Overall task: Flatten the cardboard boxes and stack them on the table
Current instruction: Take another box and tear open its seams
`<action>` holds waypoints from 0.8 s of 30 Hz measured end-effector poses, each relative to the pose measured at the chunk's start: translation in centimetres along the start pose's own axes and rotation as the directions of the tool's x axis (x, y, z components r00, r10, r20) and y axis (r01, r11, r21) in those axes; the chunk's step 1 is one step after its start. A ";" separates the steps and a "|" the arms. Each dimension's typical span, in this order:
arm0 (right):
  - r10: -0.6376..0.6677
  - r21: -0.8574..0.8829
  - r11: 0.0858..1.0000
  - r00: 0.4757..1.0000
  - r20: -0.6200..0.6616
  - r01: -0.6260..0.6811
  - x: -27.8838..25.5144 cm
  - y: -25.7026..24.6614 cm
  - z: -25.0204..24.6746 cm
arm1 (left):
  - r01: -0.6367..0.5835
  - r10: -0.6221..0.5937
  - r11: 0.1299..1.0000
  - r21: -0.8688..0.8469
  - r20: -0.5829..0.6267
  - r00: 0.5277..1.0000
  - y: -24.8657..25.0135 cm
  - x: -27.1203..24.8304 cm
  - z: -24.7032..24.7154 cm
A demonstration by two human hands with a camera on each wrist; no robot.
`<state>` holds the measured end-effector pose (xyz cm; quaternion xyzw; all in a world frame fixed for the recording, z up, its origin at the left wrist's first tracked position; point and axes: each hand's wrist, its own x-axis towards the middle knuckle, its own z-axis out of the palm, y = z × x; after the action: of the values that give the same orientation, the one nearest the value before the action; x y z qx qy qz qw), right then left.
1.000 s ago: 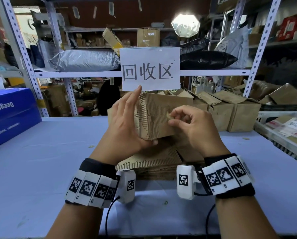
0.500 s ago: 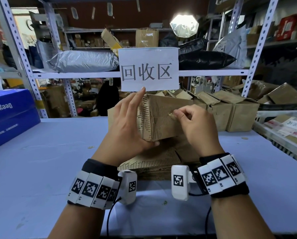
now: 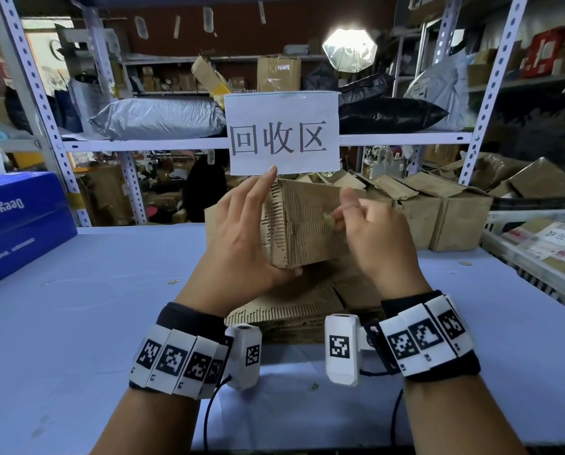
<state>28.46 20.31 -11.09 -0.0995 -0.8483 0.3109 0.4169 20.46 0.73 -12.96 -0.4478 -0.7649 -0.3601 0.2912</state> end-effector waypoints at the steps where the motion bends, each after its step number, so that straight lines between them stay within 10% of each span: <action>1: 0.007 -0.013 1.000 1.000 0.004 -0.007 -0.1 -0.1 0.0 | 0.003 -0.003 1.000 -0.001 -0.001 1.000 0.0 0.0 0.0; 17: 0.195 0.548 0.794 0.964 0.181 -0.264 0.2 1.4 -0.1 | 0.125 -0.129 0.986 -0.113 -0.033 0.991 0.3 0.1 -0.5; 24: 0.081 0.304 0.949 0.997 0.011 -0.080 0.1 1.4 0.1 | 0.142 -0.146 0.982 -0.128 -0.024 0.989 0.5 0.2 -0.6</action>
<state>28.18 21.37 -11.92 -0.0689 -0.7852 0.4543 0.4151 20.83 0.52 -12.30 -0.4028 -0.7661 -0.4349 0.2484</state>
